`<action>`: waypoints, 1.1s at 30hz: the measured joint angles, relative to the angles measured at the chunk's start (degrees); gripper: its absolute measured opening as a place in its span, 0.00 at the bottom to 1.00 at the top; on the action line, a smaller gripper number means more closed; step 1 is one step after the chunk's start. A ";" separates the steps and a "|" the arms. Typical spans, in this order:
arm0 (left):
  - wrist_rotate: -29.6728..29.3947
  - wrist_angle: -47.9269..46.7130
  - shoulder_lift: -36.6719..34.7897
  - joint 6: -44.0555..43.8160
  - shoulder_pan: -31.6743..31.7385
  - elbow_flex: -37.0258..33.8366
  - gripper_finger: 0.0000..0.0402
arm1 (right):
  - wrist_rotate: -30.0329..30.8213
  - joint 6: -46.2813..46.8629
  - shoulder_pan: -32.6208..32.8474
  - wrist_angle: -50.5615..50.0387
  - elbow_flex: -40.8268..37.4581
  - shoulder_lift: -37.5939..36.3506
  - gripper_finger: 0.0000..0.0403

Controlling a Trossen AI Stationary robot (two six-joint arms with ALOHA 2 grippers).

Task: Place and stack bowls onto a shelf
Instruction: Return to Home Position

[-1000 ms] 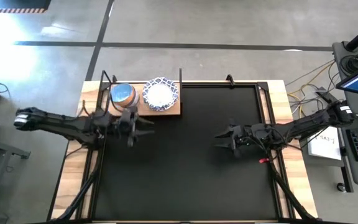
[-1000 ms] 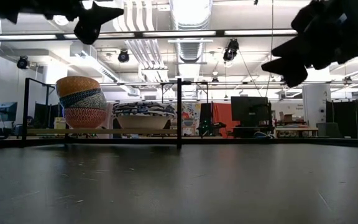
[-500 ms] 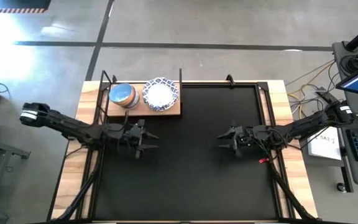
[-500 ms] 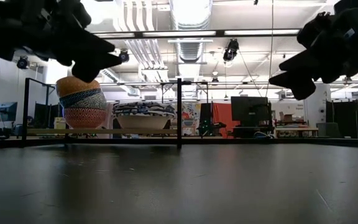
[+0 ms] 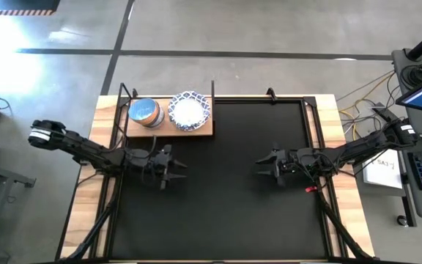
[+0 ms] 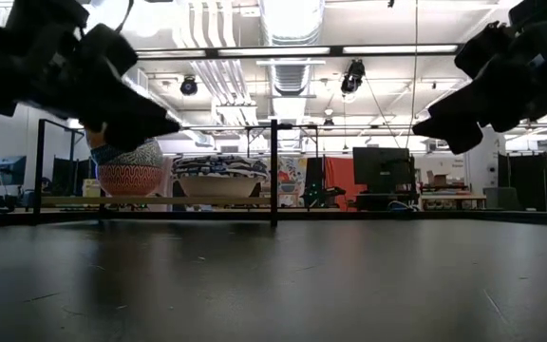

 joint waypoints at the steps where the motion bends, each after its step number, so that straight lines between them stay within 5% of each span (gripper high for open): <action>1: 0.01 0.00 -0.05 -0.72 0.00 -0.66 0.44 | -0.01 -0.99 0.00 0.08 0.00 0.03 0.52; 18: -0.15 9.87 -2.35 -2.45 0.04 -10.43 0.44 | -0.09 -1.77 0.00 0.17 0.00 0.26 0.52; 33: -2.11 4.24 -3.83 1.58 0.00 -10.43 0.44 | -0.11 -1.77 0.00 0.16 0.02 0.26 0.52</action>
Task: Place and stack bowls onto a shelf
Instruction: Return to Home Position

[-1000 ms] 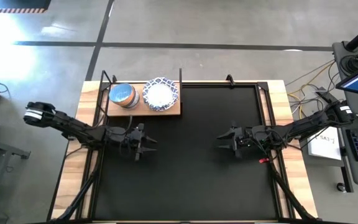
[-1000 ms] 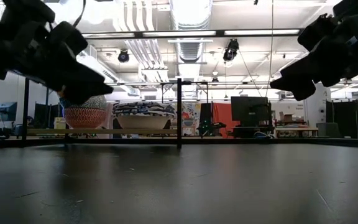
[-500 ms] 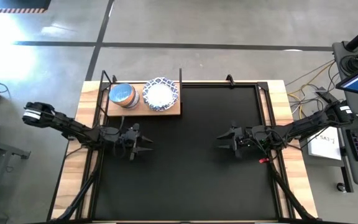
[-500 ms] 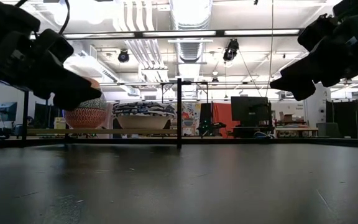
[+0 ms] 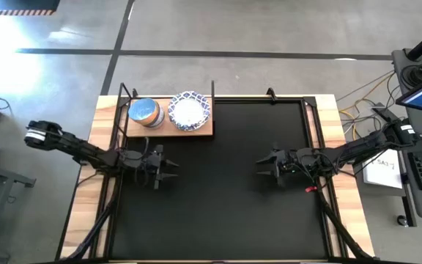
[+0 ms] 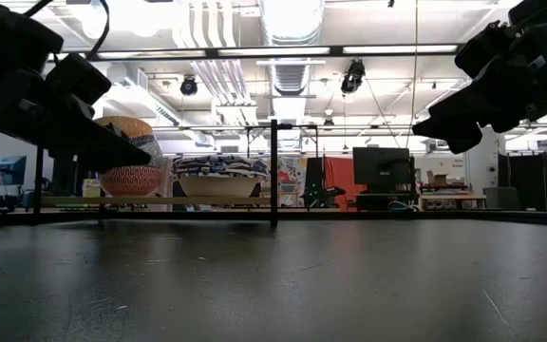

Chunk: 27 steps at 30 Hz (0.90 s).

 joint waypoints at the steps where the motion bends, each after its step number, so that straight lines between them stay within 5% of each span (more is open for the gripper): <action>1: -0.97 -2.07 -1.45 0.08 0.00 0.00 0.44 | 0.00 0.00 0.00 0.01 0.01 0.00 0.52; 19: -28.25 -32.59 -37.22 8.09 0.07 0.00 0.44 | -0.01 0.00 0.00 0.02 0.03 0.00 0.52; 27: -25.47 -40.69 -48.93 6.65 0.04 0.00 0.44 | -0.01 0.00 0.00 0.02 0.04 0.00 0.52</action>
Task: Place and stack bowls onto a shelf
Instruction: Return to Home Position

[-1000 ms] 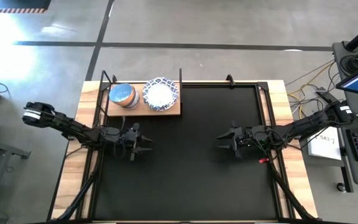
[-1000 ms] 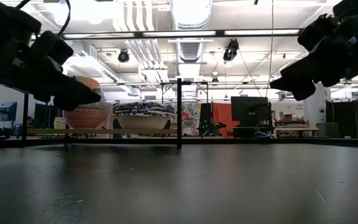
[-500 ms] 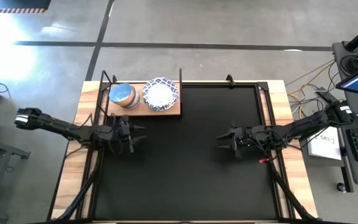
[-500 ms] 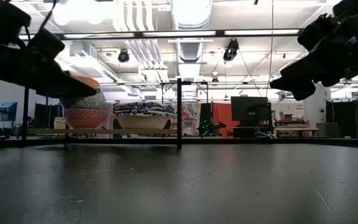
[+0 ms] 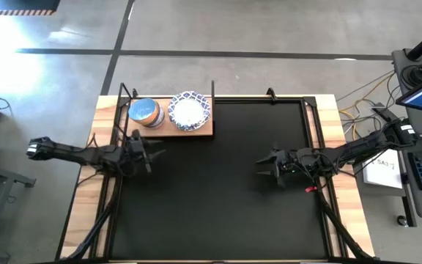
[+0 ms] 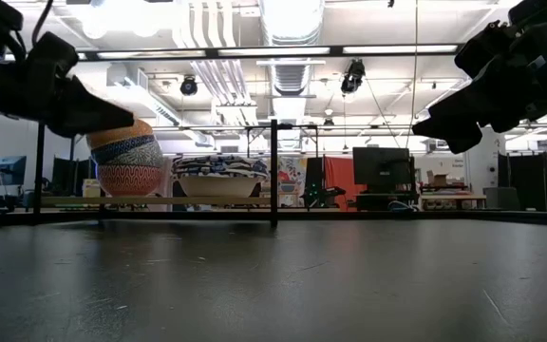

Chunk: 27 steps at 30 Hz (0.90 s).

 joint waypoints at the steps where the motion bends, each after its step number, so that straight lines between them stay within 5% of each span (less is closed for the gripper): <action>1: -0.04 0.00 -0.81 0.60 0.00 0.00 0.44 | 0.00 0.00 0.00 0.00 0.00 0.00 0.52; 10: -0.04 -0.04 -4.78 2.50 0.00 0.00 0.44 | 0.00 0.00 0.00 0.00 0.00 0.00 0.52; 27: -1.51 -0.50 -1.82 2.53 0.00 0.37 0.44 | 0.00 0.00 0.00 0.00 0.00 0.00 0.52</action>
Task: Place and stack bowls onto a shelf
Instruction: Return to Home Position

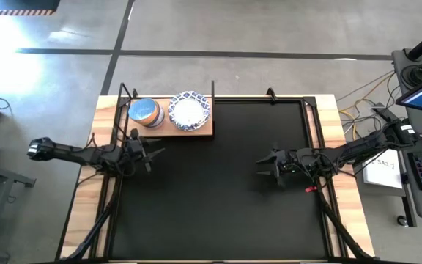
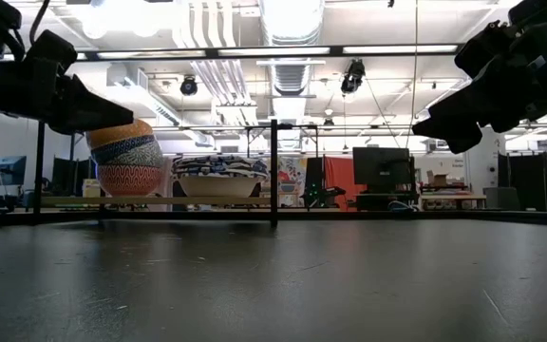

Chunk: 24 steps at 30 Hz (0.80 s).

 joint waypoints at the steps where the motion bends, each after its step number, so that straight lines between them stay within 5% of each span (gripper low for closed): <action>1: 0.00 0.00 0.15 0.00 0.00 0.00 0.44 | 0.00 0.00 0.00 0.00 0.00 0.00 0.52; 12: 0.00 0.09 0.24 0.00 0.00 0.13 0.44 | 0.00 0.00 -0.02 0.09 0.04 -1.64 0.52; 24: 0.02 0.16 0.24 0.00 0.00 0.15 0.44 | -0.04 0.00 -1.85 -1.42 0.02 -13.78 0.52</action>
